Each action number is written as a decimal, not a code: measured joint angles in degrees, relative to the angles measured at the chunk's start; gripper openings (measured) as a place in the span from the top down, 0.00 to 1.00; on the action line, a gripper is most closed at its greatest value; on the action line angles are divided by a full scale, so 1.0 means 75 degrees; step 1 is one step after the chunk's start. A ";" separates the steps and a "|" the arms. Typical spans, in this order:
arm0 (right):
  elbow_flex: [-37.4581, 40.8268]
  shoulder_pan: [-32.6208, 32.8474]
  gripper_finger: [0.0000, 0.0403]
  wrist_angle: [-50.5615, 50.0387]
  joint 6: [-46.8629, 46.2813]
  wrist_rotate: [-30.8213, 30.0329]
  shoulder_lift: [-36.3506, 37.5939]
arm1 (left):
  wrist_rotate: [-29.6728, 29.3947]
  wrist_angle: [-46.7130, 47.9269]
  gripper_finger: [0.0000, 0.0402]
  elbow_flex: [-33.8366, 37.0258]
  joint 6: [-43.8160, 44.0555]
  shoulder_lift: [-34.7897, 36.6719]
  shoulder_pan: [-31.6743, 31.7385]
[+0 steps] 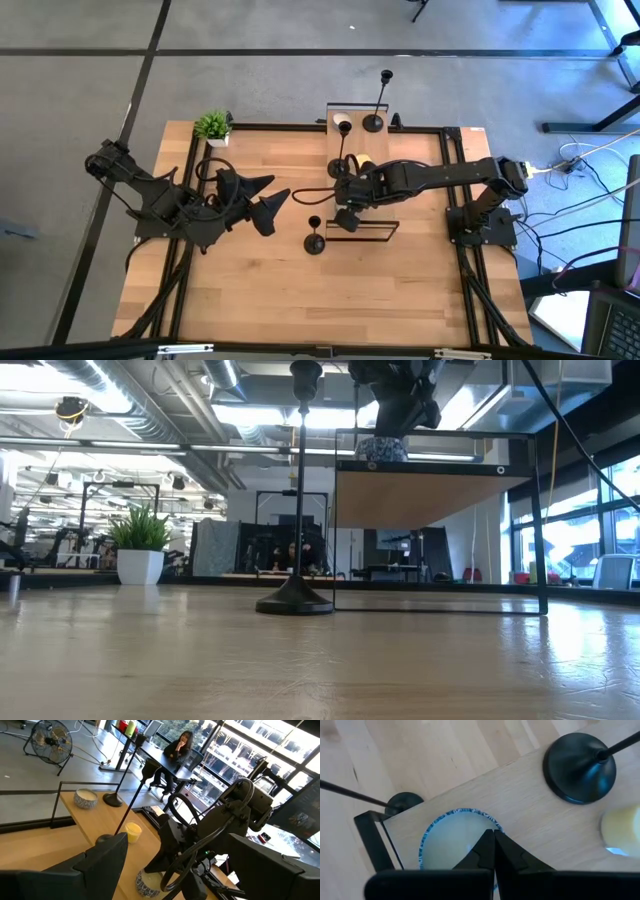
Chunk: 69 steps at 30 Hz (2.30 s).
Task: Pick & Place candle stick holders
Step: Put the blue candle jar in the bottom left corner of the shelf, then put the black candle holder to the right of the blue candle jar on the shelf
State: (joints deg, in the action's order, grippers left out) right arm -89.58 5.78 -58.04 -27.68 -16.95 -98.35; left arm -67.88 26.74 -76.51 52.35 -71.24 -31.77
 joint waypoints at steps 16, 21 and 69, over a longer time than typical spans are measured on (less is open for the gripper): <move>-0.2052 0.0283 1.00 -0.0327 -0.0017 -0.0948 0.0029 | 0.0025 0.0006 0.17 0.0000 -0.0005 -0.0003 0.0000; -0.3230 0.0366 1.00 -0.0338 0.0275 -0.0915 0.0029 | 0.0204 0.0003 0.17 0.0000 -0.0016 -0.0003 0.0000; -0.4441 0.4289 1.00 -0.3258 -0.0832 -0.0521 0.0440 | 0.3273 0.0072 0.17 0.0000 0.0550 0.0032 -0.0003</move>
State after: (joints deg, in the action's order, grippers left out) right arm -122.88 37.95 -82.48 -33.93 -20.86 -95.04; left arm -43.33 27.29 -76.51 56.47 -71.00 -31.79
